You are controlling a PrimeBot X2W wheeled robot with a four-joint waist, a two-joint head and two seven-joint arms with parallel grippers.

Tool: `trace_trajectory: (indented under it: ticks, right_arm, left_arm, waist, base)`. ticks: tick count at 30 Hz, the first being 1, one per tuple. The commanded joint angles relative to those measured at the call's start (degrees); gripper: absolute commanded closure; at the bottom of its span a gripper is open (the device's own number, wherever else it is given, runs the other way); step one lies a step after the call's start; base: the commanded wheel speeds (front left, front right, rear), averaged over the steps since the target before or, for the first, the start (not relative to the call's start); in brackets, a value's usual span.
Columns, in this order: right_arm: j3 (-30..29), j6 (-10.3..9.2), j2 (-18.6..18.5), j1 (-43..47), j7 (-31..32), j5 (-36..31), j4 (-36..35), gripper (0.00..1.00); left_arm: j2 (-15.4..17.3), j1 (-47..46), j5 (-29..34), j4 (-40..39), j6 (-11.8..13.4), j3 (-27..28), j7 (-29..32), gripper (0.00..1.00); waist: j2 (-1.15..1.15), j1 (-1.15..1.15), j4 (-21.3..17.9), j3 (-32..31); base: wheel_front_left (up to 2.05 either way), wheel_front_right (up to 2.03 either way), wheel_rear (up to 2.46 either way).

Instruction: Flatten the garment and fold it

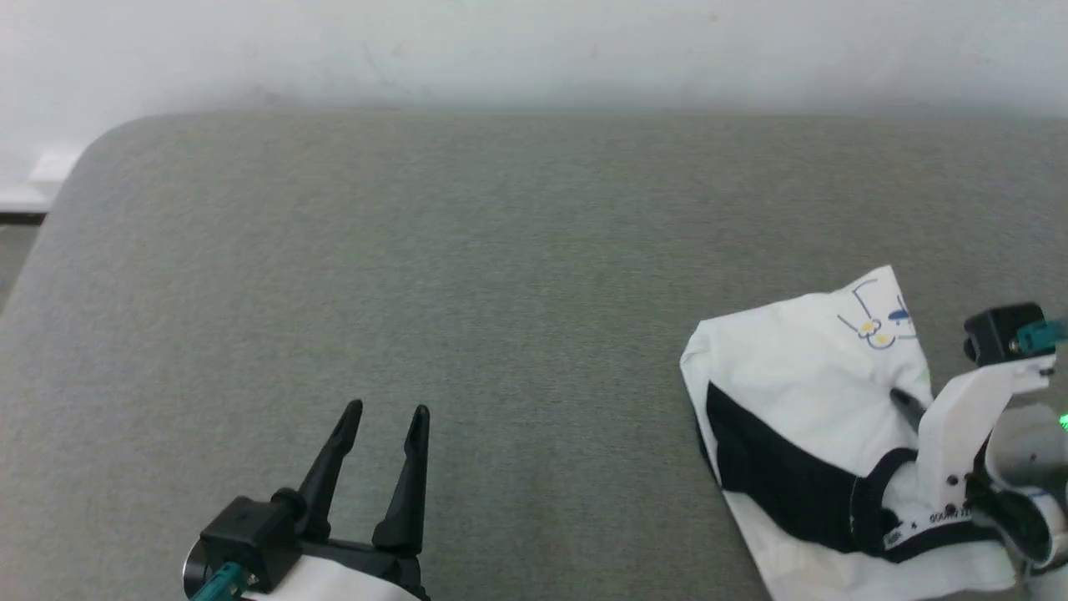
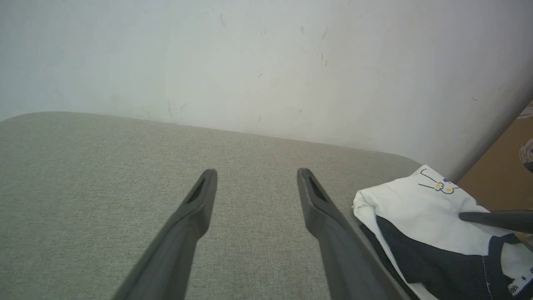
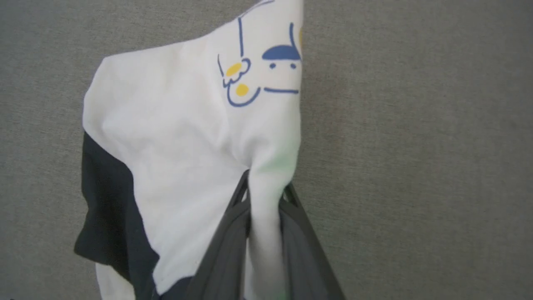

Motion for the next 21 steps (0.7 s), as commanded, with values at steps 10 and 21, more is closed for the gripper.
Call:
trace_trajectory:
  ticks: [10,21]
  right_arm:
    - [9.67,-0.12,-10.77,-10.33,2.46,0.1,0.96,1.0]
    - [13.23,-0.12,-18.42,-16.88,-1.02,0.7,4.7,1.0]
  left_arm:
    - [-0.02,-2.36,0.87,-0.17,0.28,-0.32,0.03,0.0]
    - [0.22,-5.43,2.32,-0.95,0.48,-0.77,0.6,0.0]
  waist:
    - [0.0,0.0,-10.19,0.4]
    - [0.0,0.0,-13.35,5.98]
  base:
    - [0.0,0.0,0.0]
    - [0.0,0.0,0.0]
